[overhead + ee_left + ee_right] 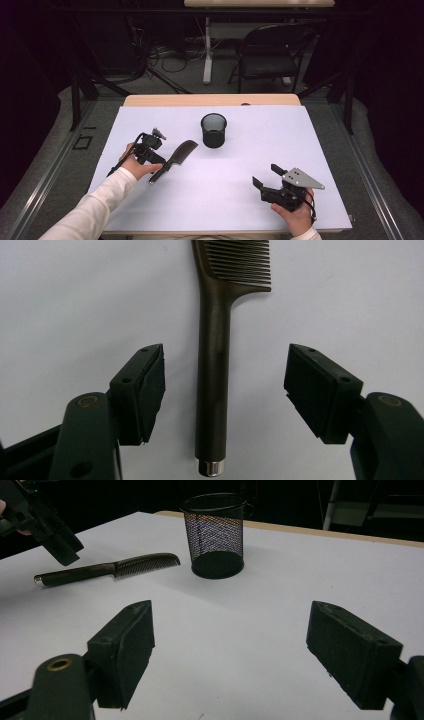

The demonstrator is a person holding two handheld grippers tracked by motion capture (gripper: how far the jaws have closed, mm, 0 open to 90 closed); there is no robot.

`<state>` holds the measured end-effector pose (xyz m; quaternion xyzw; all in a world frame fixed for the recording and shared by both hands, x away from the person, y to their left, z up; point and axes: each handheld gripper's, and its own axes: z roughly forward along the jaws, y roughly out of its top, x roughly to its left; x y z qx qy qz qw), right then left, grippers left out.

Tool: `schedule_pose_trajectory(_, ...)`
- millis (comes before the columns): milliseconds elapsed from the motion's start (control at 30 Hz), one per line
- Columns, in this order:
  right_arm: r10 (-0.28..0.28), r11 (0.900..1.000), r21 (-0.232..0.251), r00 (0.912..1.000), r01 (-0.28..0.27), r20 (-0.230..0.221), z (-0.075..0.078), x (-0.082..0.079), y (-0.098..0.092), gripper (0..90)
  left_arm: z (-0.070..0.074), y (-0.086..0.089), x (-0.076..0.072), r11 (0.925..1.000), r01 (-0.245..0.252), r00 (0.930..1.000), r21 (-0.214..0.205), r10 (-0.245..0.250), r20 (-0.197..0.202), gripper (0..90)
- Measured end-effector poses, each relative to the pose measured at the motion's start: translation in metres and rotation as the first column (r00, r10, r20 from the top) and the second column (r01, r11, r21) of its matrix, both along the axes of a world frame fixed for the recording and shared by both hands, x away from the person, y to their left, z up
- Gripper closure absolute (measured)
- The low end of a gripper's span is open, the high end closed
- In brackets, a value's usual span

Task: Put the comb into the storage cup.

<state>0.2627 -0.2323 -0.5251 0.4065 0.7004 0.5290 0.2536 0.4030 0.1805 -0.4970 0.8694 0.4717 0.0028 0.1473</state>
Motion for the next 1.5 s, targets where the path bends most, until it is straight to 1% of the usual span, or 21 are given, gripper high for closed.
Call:
schedule_pose_trajectory(133, 0.003, 1.0000, 0.000, 1.0000, -0.003, 0.002, 0.000, 0.000, 0.000, 19.4, -0.003, -0.003, 0.000, 0.9998, 0.006, 1.0000, 0.017, -0.006, -0.002, 38.2)
schedule_pose_trajectory(200, 0.004, 1.0000, 0.002, 1.0000, -0.004, -0.001, 0.000, 0.000, 0.000, 19.5, -0.004, -0.003, 0.000, 0.9999, 0.005, 1.0000, 0.011, -0.005, -0.004, 38.4)
schedule_pose_trajectory(233, 0.004, 1.0000, 0.000, 1.0000, -0.004, 0.000, 0.000, 0.000, 0.000, 19.5, -0.006, -0.004, 0.000, 1.0000, 0.000, 0.9999, 0.005, 0.000, -0.013, 38.5)
schedule_pose_trajectory(267, 0.004, 1.0000, 0.001, 1.0000, -0.004, -0.002, 0.000, 0.000, 0.000, 19.5, -0.007, -0.004, 0.001, 0.9999, 0.003, 0.9999, 0.013, -0.003, -0.015, 38.5)
schedule_pose_trajectory(400, 0.006, 1.0000, 0.000, 1.0000, -0.006, -0.001, 0.000, 0.000, 0.000, 19.6, -0.010, -0.006, 0.001, 0.9998, 0.003, 0.9998, 0.021, -0.002, -0.021, 38.7)
schedule_pose_trajectory(500, 0.007, 1.0000, 0.000, 1.0000, -0.007, -0.001, 0.000, 0.000, 0.000, 19.8, -0.011, -0.006, 0.001, 0.9997, 0.001, 0.9997, 0.025, 0.000, -0.023, 40.8)
schedule_pose_trajectory(533, 0.007, 1.0000, 0.000, 1.0000, -0.007, -0.001, 0.000, 0.000, 0.000, 19.8, -0.012, -0.006, 0.001, 0.9997, -0.003, 0.9996, 0.025, 0.004, -0.028, 40.8)
schedule_pose_trajectory(600, 0.007, 1.0000, 0.000, 1.0000, -0.007, -0.002, 0.000, 0.000, 0.000, 19.9, -0.014, -0.007, 0.001, 0.9992, -0.001, 0.9993, 0.040, 0.003, -0.037, 42.2)
schedule_pose_trajectory(800, 0.010, 1.0000, -0.001, 0.9999, -0.010, -0.004, 0.000, 0.000, 0.000, 20.1, -0.018, -0.008, 0.001, 0.9973, 0.001, 0.9995, 0.073, 0.002, -0.032, 45.9)
schedule_pose_trajectory(1033, 0.010, 0.9999, 0.003, 0.9999, -0.010, -0.001, 0.000, 0.000, 0.000, 20.3, -0.020, -0.009, 0.001, 0.9961, 0.010, 0.9996, 0.088, -0.008, -0.027, 53.5)
schedule_pose_trajectory(1133, 0.010, 0.9999, 0.002, 0.9999, -0.010, -0.001, 0.000, 0.000, 0.000, 20.4, -0.021, -0.011, 0.000, 0.9948, 0.024, 0.9994, 0.099, -0.022, -0.027, 54.4)
schedule_pose_trajectory(1367, 0.012, 0.9999, 0.001, 0.9999, -0.012, -0.002, 0.000, 0.000, 0.000, 20.5, -0.022, -0.012, -0.001, 0.9917, 0.031, 0.9992, 0.125, -0.027, -0.031, 57.6)
schedule_pose_trajectory(1433, 0.011, 0.9999, 0.001, 0.9999, -0.011, -0.005, 0.000, 0.000, 0.000, 20.5, -0.022, -0.012, -0.001, 0.9904, 0.037, 0.9988, 0.133, -0.032, -0.037, 58.8)
schedule_pose_trajectory(1500, 0.012, 0.9999, 0.000, 0.9999, -0.012, -0.003, 0.000, 0.000, 0.000, 20.5, -0.023, -0.012, -0.002, 0.9900, 0.038, 0.9989, 0.136, -0.034, -0.032, 60.0)
